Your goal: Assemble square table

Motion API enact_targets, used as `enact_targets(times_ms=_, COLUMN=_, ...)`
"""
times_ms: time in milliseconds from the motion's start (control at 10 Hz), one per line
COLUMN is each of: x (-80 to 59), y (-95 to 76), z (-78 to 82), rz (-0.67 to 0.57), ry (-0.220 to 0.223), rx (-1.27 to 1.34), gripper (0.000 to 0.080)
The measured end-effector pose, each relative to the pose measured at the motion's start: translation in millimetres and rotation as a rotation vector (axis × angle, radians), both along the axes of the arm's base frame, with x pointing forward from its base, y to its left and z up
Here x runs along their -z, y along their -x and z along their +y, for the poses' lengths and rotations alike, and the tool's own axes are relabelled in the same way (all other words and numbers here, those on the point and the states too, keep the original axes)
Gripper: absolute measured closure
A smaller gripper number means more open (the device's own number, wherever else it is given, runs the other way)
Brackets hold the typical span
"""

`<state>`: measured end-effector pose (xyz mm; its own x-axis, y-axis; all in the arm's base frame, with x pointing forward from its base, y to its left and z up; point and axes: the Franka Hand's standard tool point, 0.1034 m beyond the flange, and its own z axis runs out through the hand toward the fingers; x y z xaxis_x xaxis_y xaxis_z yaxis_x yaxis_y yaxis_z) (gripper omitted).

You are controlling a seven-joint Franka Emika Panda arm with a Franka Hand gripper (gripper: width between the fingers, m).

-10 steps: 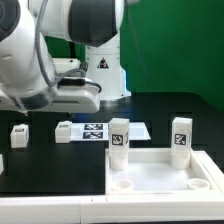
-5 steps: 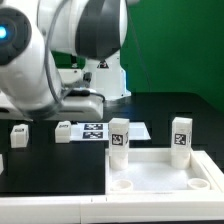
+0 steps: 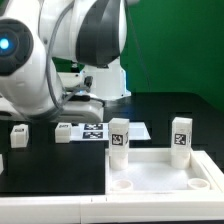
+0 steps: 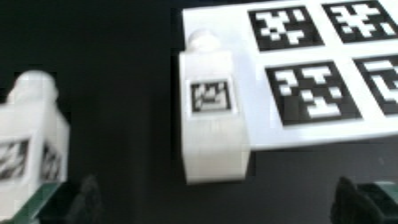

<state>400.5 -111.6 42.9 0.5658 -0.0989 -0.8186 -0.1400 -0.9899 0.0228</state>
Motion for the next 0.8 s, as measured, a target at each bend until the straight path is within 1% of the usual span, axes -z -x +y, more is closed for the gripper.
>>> enact_targets(times_ms=100, x=4.1, y=7.3, z=6.9, rz=0.007, ry=-0.003, rx=-0.011, gripper=0.0151)
enact_targets(times_ms=300, x=4.2, y=7.1, z=6.7, rz=0.008, ry=-0.005, rx=-0.013, gripper=0.0151)
enact_targets(times_ms=400, x=6.6, y=9.9, z=6.6, rz=0.014, ry=-0.005, rx=-0.012, gripper=0.0151)
enact_targets(times_ms=500, x=12.7, y=15.9, z=5.9, rz=0.030, ry=-0.004, rx=-0.012, gripper=0.0151)
enact_targets(times_ms=700, x=29.1, y=30.8, z=6.9, rz=0.063, ry=0.001, rx=-0.015, gripper=0.0151)
enact_targets(times_ms=800, x=31.5, y=32.6, z=6.8, rz=0.068, ry=0.001, rx=-0.015, gripper=0.0151)
